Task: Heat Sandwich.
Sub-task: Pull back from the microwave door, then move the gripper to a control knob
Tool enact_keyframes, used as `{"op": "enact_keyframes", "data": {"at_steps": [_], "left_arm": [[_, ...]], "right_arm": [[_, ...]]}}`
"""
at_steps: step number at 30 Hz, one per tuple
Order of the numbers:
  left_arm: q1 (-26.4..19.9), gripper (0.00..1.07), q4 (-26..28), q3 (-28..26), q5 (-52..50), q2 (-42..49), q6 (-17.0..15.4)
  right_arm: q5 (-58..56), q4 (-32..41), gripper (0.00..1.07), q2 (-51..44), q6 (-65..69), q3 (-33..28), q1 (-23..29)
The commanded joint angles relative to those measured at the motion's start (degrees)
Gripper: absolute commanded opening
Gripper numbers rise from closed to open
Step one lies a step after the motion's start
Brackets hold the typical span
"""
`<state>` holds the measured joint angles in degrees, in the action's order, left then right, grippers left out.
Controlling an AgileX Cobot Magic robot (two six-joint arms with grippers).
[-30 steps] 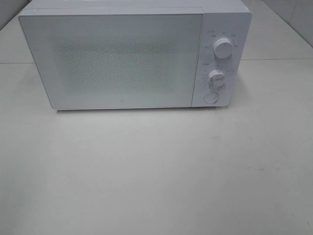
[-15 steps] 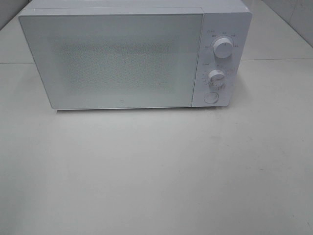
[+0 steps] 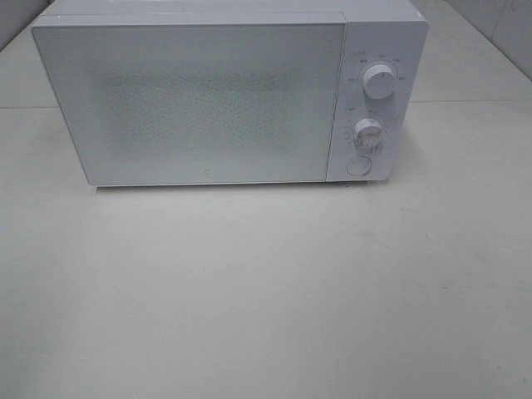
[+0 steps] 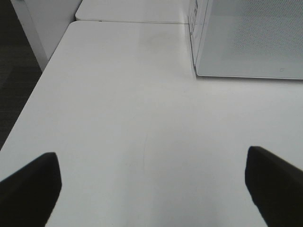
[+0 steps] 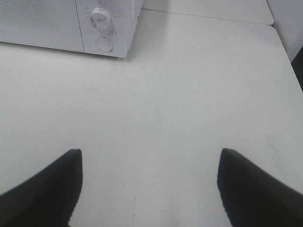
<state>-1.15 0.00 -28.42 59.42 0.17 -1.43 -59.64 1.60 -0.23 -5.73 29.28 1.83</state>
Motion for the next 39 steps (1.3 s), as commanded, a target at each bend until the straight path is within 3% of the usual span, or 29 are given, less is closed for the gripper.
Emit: {"op": "enact_keyframes", "data": {"at_steps": [1, 17, 39], "left_arm": [[-0.17, 1.01, 0.69, 0.11, -0.52, 1.6, -0.17], [-0.17, 1.01, 0.69, 0.11, -0.52, 1.6, -0.17], [-0.17, 1.01, 0.69, 0.11, -0.52, 1.6, -0.17]], "right_arm": [[0.23, 0.17, 0.76, -1.49, 0.29, -0.11, -0.46], [2.46, 0.17, 0.76, -1.03, 3.32, 1.2, -0.46], [15.99, 0.23, 0.76, 15.7, 5.73, 2.18, -0.46]]}}
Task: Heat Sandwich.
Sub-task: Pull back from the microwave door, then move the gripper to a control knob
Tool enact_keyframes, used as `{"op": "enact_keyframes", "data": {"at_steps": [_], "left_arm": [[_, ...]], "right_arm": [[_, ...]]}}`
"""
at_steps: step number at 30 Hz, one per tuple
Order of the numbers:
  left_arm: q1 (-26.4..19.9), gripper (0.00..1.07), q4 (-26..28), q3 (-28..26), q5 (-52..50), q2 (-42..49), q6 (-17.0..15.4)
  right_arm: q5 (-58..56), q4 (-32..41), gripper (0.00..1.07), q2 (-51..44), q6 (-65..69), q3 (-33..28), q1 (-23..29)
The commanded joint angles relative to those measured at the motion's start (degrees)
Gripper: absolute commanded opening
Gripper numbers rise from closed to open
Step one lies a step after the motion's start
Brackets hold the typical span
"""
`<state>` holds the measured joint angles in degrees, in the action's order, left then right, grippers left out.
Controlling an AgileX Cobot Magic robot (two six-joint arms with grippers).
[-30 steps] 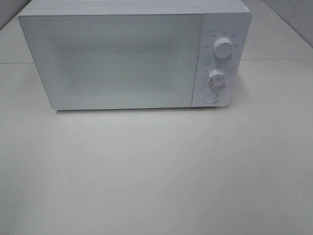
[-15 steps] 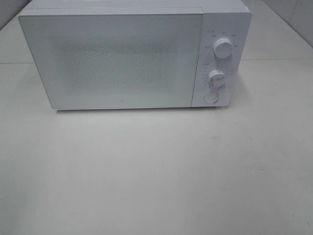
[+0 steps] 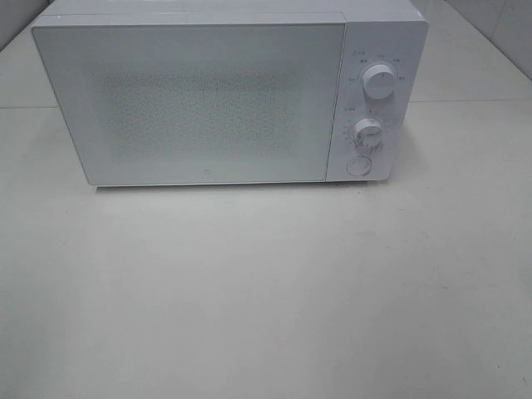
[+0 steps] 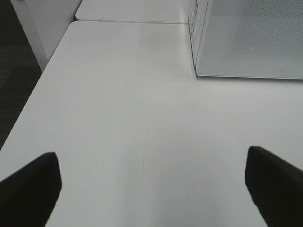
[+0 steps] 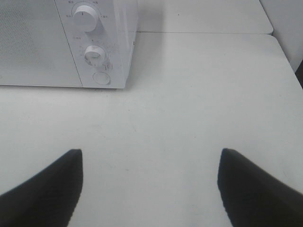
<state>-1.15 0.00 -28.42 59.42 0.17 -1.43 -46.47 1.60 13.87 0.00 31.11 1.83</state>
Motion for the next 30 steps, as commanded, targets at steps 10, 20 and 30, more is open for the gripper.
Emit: {"op": "enact_keyframes", "data": {"at_steps": [10, 20, 30], "left_arm": [[-0.17, 1.01, 0.69, 0.11, -0.52, 1.6, -0.17], [-0.17, 1.01, 0.69, 0.11, -0.52, 1.6, -0.17], [-0.17, 1.01, 0.69, 0.11, -0.52, 1.6, -0.17]], "right_arm": [[8.65, 0.23, 0.76, 8.31, 0.0, 0.34, -0.46], [15.93, 0.23, 0.76, 16.04, 0.0, 0.34, -0.46], [24.35, 0.23, 0.76, 24.12, 0.0, 0.34, -0.46]]}}
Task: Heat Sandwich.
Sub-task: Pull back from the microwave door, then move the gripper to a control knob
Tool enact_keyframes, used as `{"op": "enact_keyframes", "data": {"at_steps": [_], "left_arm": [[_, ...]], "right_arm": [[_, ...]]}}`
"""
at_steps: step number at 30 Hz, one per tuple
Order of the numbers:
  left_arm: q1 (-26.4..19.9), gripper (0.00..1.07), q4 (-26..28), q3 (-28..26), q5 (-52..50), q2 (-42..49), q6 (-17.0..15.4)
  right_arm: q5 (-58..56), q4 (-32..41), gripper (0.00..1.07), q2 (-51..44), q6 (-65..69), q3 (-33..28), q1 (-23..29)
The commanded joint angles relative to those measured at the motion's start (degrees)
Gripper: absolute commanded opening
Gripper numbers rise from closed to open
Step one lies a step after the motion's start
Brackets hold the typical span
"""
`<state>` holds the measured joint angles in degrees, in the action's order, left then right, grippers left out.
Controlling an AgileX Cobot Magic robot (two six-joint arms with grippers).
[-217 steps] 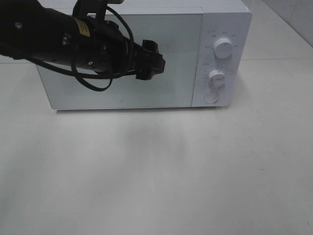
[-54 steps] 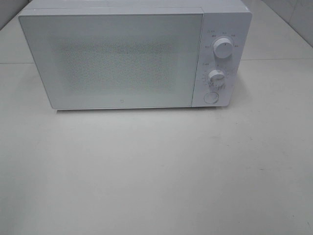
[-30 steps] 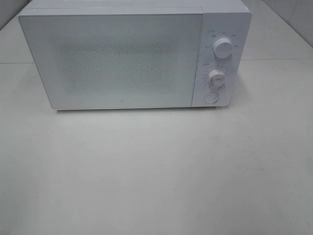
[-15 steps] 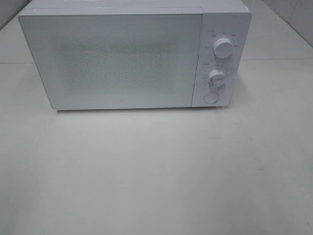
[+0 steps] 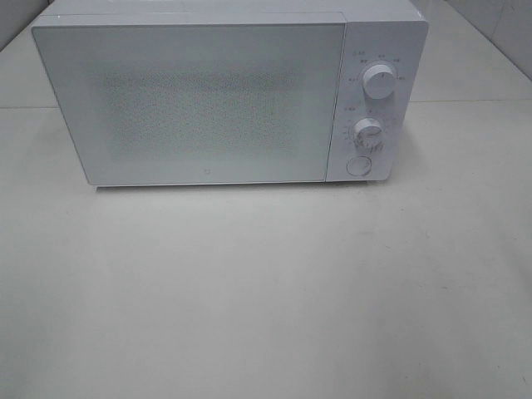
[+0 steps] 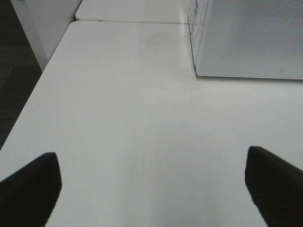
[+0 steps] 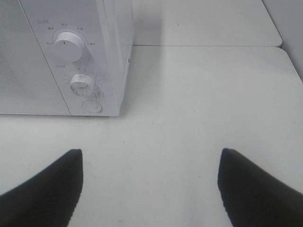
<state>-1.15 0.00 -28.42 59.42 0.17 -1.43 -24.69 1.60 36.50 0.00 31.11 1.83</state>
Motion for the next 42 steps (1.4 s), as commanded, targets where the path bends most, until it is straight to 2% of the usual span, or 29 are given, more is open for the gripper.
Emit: {"op": "enact_keyframes", "data": {"at_steps": [1, 15, 18, 21, 32, 34, 36, 42], "left_arm": [[-0.17, 1.01, 0.69, 0.11, -0.52, 1.6, -0.17], [-0.17, 1.01, 0.69, 0.11, -0.52, 1.6, -0.17], [-0.17, 1.01, 0.69, 0.11, -0.52, 1.6, -0.17], [-0.17, 1.01, 0.69, 0.11, -0.52, 1.6, -0.17], [-0.17, 1.01, 0.69, 0.11, -0.52, 1.6, -0.17], [-0.17, 1.01, 0.69, 0.11, -0.52, 1.6, -0.17], [-0.17, 1.01, 0.69, 0.11, -0.52, 1.6, -0.17], [-0.17, 1.01, 0.69, 0.11, -0.52, 1.6, -0.17]], "right_arm": [[3.32, 0.23, 0.76, 2.29, 0.0, 0.34, -0.46], [16.21, 0.17, 0.76, 11.23, 0.0, 0.29, -0.46], [22.75, 0.17, 0.76, 13.24, 0.0, -0.8, -0.46], [34.43, 0.17, 0.76, 15.58, 0.0, -4.47, -0.46], [52.6, 0.52, 0.76, 23.89, 0.0, -10.2, -0.29], [60.22, 2.75, 0.76, 26.24, 0.0, -12.15, -0.29], [62.11, 3.67, 0.76, 27.1, 0.0, -12.78, -0.23], [70.42, 9.34, 0.76, 31.46, -4.87, -15.18, 6.13]]}}
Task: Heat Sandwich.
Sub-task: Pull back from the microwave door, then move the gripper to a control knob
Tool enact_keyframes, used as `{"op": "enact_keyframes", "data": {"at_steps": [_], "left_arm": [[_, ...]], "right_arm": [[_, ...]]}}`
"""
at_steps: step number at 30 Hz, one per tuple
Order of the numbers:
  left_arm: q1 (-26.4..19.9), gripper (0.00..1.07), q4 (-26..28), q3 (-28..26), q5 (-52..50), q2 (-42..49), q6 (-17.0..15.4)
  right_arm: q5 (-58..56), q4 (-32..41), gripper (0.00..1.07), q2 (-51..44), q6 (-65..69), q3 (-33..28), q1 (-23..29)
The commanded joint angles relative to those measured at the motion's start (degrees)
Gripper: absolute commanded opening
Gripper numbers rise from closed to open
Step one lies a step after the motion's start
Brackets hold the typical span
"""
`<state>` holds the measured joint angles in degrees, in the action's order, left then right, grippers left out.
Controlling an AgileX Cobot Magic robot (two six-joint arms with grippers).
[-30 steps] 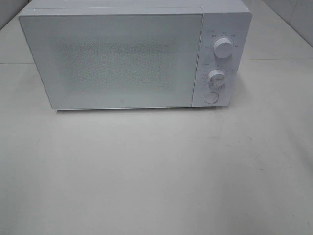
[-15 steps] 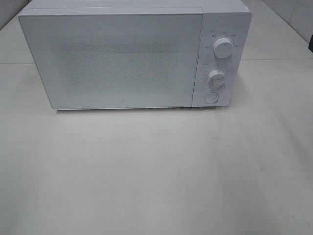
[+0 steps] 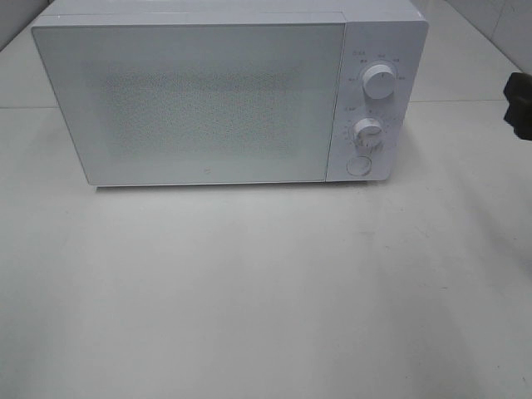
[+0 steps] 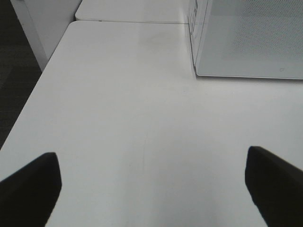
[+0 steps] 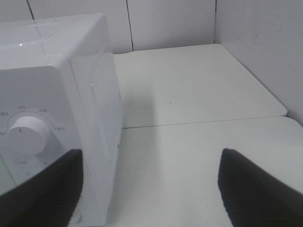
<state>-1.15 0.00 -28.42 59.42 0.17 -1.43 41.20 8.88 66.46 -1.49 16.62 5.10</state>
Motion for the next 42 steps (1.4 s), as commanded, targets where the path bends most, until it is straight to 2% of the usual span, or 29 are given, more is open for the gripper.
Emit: {"op": "enact_keyframes", "data": {"at_steps": [1, 5, 6, 9, 11, 22, 28, 42], "left_arm": [[-0.17, 1.01, 0.69, 0.11, -0.52, 1.6, -0.17], [-0.17, 1.01, 0.69, 0.11, -0.52, 1.6, -0.17], [-0.17, 1.01, 0.69, 0.11, -0.52, 1.6, -0.17], [-0.17, 1.01, 0.69, 0.11, -0.52, 1.6, -0.17], [-0.17, 1.01, 0.69, 0.11, -0.52, 1.6, -0.17], [-0.17, 1.01, 0.69, 0.11, -0.52, 1.6, -0.17], [-0.17, 1.01, 0.69, 0.11, -0.52, 1.6, -0.17], [-0.17, 1.01, 0.69, 0.11, -0.52, 1.6, -0.17]], "right_arm": [[7.62, 4.01, 0.76, 3.67, -5.9, -1.32, 6.07], [11.06, 8.02, 0.76, 6.59, -8.14, -1.83, 10.14], [13.58, 11.34, 0.76, 8.59, -9.4, -2.06, 12.89], [15.41, 14.55, 0.76, 10.14, -10.26, -2.12, 15.36], [18.56, 19.08, 0.76, 12.61, -11.69, -2.12, 19.08], [28.53, 29.39, 0.76, 20.97, -12.09, -2.12, 30.02], [31.8, 32.09, 0.76, 25.32, -11.57, -2.06, 33.92], [32.72, 31.86, 0.76, 27.56, -9.51, -1.78, 34.49]]}}
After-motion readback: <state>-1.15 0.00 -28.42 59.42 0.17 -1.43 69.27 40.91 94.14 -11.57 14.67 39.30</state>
